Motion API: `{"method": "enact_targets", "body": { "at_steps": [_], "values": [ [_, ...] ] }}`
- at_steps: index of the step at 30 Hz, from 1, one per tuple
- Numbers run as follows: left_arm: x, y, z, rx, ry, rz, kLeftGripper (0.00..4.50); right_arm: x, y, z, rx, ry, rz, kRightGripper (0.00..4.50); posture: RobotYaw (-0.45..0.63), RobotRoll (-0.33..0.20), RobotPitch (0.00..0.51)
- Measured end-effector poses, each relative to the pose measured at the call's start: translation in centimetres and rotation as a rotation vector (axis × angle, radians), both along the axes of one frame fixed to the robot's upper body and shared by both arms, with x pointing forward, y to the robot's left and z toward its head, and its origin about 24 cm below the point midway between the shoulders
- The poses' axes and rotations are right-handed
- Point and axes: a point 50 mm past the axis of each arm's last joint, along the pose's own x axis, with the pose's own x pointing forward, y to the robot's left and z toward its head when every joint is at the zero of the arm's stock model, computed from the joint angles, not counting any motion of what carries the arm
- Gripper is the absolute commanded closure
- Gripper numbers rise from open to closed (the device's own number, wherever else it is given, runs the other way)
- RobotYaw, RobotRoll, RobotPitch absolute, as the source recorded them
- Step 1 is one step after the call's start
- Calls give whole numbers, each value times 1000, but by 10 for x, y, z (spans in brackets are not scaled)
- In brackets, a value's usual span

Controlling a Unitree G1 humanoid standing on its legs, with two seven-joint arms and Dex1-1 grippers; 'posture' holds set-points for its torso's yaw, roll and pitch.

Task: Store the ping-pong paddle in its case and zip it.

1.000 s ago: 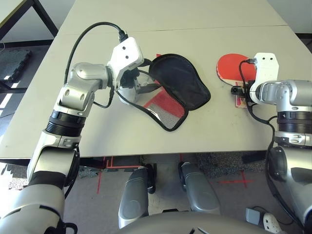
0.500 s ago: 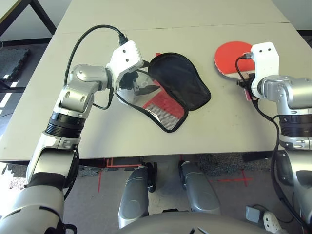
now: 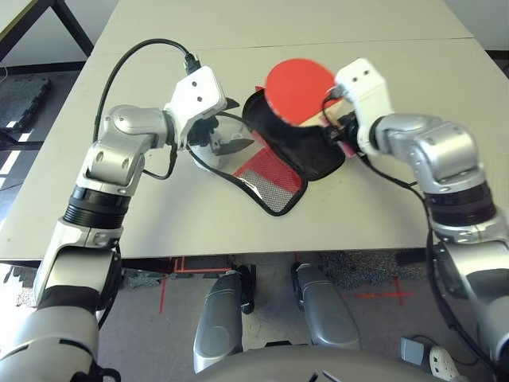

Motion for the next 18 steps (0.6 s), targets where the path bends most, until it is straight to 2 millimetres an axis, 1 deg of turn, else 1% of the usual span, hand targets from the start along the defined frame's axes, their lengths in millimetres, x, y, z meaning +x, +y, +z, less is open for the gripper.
{"method": "enact_targets", "body": {
  "at_steps": [5,8,13,18],
  "values": [
    [-6,9,0,6,1,44,0,8,-1,-12,-16,34,-8,3408,-10,0,202],
    [-9,8,0,4,0,50,0,15,5,-11,-6,28,-1,3408,-2,0,203],
    [-10,9,0,0,3,64,0,22,10,-12,1,28,-6,3408,7,0,204],
    [-10,9,0,0,6,71,0,26,6,-15,13,39,-43,3408,9,0,204]
  ]
}}
